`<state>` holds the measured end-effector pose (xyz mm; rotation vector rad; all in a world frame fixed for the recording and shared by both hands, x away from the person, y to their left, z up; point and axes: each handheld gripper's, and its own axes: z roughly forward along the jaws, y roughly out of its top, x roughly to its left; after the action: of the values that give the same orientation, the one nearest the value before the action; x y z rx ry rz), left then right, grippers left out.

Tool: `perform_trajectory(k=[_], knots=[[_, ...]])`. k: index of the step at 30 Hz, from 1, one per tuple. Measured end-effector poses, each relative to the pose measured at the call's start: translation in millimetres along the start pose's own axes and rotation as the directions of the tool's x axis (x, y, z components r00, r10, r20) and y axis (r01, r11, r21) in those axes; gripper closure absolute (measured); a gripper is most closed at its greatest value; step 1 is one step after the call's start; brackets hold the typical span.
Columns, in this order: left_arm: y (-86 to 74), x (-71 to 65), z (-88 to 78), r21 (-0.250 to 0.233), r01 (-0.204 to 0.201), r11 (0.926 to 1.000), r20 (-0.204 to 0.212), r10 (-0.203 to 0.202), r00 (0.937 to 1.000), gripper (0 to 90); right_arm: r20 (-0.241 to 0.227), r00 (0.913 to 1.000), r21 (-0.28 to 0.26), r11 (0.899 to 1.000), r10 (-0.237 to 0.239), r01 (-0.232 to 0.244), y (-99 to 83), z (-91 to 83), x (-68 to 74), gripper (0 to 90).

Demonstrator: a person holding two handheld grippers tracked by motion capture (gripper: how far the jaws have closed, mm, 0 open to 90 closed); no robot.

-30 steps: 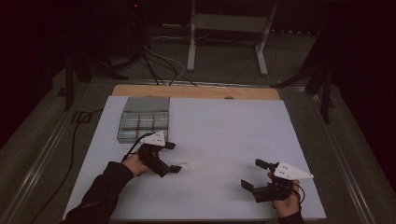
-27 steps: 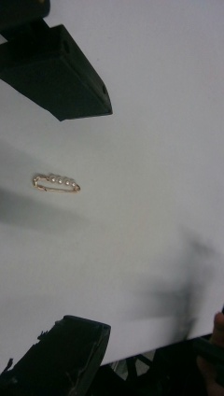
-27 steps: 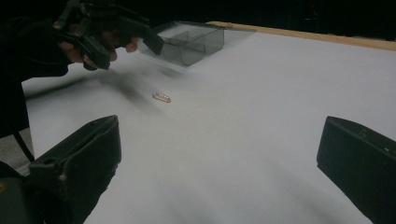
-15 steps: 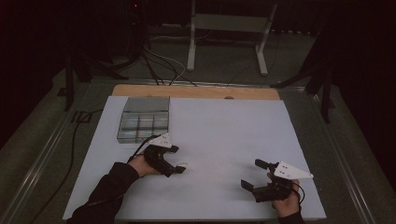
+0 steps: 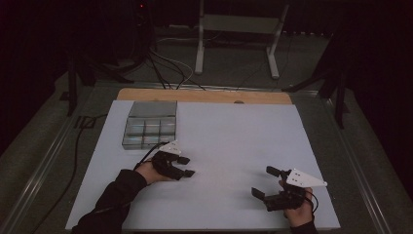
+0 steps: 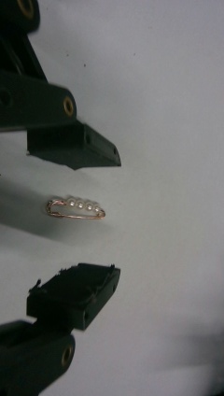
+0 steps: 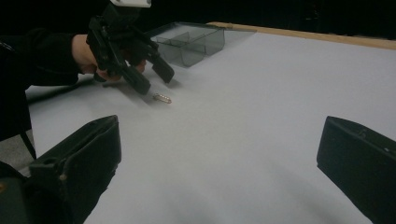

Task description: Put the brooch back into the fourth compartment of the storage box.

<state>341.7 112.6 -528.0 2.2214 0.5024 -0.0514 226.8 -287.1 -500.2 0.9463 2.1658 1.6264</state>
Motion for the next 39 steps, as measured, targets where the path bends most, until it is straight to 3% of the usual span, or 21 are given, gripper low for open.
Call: perform_trajectory(k=[8,16,22,28,39], knots=[[-0.4,2.8,6.1,0.044,-0.015,0.9989,-0.011,0.015,0.9998,63.0,-0.004,1.0,-0.001,1.0,0.005,-0.005,0.2,0.1,0.0,0.0],[0.2,1.3,8.3,0.064,-0.045,0.997,-0.026,0.046,0.9986,73.3,-0.005,1.0,0.001,1.0,0.007,-0.007,0.0,0.2,-0.4,0.0],[2.6,-4.4,9.8,0.095,-0.098,0.9906,-0.076,0.105,0.9915,78.4,-0.003,1.0,0.003,1.0,0.006,-0.006,-0.2,0.5,-0.6,0.0],[3.6,-3.9,10.2,0.1,-0.092,0.9908,-0.09,0.101,0.9908,87.1,-0.002,1.0,0.005,1.0,0.004,-0.004,-0.2,0.7,-0.4,0.0],[6.4,-5.3,6.1,0.087,-0.083,0.9928,-0.078,0.09,0.9929,88.0,0.002,1.0,0.003,1.0,0.004,-0.004,0.0,-0.3,-0.5,0.0]])
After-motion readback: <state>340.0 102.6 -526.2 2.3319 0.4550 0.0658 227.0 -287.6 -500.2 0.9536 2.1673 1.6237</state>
